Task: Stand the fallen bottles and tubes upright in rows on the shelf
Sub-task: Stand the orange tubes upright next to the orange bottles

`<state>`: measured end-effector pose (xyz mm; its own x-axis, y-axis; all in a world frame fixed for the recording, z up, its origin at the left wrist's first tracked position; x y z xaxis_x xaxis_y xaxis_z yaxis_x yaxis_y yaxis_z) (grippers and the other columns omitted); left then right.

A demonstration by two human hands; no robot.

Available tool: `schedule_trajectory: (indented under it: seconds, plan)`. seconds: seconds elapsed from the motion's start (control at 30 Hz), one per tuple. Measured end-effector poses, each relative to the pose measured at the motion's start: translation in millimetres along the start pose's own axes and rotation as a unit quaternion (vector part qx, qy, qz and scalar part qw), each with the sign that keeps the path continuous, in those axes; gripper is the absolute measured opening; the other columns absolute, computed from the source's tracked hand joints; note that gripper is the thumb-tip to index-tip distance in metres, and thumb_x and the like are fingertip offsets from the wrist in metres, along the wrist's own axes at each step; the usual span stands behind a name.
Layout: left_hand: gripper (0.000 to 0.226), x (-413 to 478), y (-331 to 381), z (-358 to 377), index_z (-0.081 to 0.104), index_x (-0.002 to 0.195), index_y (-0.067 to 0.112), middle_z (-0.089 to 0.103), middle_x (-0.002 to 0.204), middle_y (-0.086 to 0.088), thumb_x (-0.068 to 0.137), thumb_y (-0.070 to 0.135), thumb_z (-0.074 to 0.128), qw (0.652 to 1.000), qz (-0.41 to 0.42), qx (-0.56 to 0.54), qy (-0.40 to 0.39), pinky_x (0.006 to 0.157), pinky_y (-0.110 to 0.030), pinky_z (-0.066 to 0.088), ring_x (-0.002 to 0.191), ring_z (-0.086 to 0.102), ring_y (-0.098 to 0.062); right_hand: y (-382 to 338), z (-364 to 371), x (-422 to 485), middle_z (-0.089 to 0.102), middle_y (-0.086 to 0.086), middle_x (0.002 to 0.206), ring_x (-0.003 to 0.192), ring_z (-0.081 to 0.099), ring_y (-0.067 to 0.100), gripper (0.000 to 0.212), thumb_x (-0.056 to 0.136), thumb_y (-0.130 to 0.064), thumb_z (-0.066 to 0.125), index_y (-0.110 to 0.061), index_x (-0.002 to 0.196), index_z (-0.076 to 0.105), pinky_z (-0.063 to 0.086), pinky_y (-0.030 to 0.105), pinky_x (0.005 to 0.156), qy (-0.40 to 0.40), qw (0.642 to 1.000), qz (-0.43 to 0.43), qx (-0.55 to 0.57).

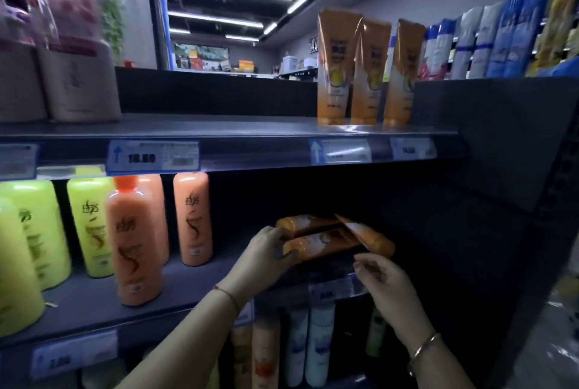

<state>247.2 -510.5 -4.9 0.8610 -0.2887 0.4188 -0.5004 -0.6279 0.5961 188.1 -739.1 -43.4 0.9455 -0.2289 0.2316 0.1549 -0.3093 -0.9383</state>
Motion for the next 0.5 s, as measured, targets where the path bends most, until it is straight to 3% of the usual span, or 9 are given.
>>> schedule_trajectory:
  seconds: [0.1,0.17,0.23,0.33,0.5]
  plan:
    - [0.049,26.2,-8.3,16.2,0.054,0.128,0.021,0.050,0.116,0.003,0.083,0.036,0.067,0.998,-0.058,-0.005,-0.010,0.091,-0.025,0.045,0.108,0.054,-0.016,7.5,0.6,16.8,0.069,-0.011,0.100,0.096,0.064,0.005,0.010,0.091,-0.029,0.063,-0.033,0.098,0.069,0.050,0.024,0.084,-0.045,0.999,0.016,-0.010]
    - [0.055,34.9,-16.5,26.2,0.053,0.128,0.027,0.056,0.117,0.003,0.078,0.047,0.067,0.995,-0.096,-0.023,-0.034,0.090,-0.029,0.050,0.105,0.059,-0.015,10.5,2.6,26.9,0.069,-0.012,0.099,0.095,0.064,0.003,0.010,0.091,-0.029,0.062,-0.033,0.099,0.068,0.051,0.022,0.082,-0.071,0.997,0.016,-0.021]
    - [0.050,35.0,-20.1,31.3,0.058,0.119,0.030,0.068,0.104,0.003,0.074,0.051,0.067,0.992,-0.113,-0.027,-0.052,0.081,-0.034,0.056,0.091,0.067,-0.015,10.1,7.0,32.6,0.069,-0.012,0.098,0.093,0.064,0.003,0.011,0.091,-0.026,0.063,-0.032,0.099,0.067,0.050,0.018,0.079,-0.082,0.996,0.007,-0.029]
    - [0.034,33.5,-16.1,37.1,0.066,0.108,0.026,0.070,0.090,0.006,0.079,0.043,0.069,0.993,-0.111,-0.004,-0.049,0.071,-0.029,0.053,0.078,0.067,-0.011,12.0,12.2,39.7,0.068,-0.012,0.097,0.090,0.063,0.001,0.012,0.091,-0.023,0.063,-0.029,0.100,0.067,0.048,0.013,0.073,-0.102,0.994,0.005,-0.025]
    - [0.023,22.3,-8.4,29.7,0.069,0.093,0.014,0.068,0.078,0.000,0.081,0.033,0.068,0.995,-0.095,0.018,-0.009,0.060,-0.028,0.048,0.065,0.061,-0.013,15.4,21.8,44.9,0.070,-0.002,0.083,0.078,0.068,0.017,0.012,0.088,-0.024,0.064,-0.035,0.090,0.068,0.056,0.032,0.073,-0.076,0.997,0.010,-0.019]
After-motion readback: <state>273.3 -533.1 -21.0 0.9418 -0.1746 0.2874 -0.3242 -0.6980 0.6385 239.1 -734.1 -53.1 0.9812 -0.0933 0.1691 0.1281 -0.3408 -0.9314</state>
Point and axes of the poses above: each hand's wrist, its own x-axis towards the middle knuckle, its own z-axis out of the palm, y = z × x, the point moved 5 cm from there along x, towards the middle knuckle
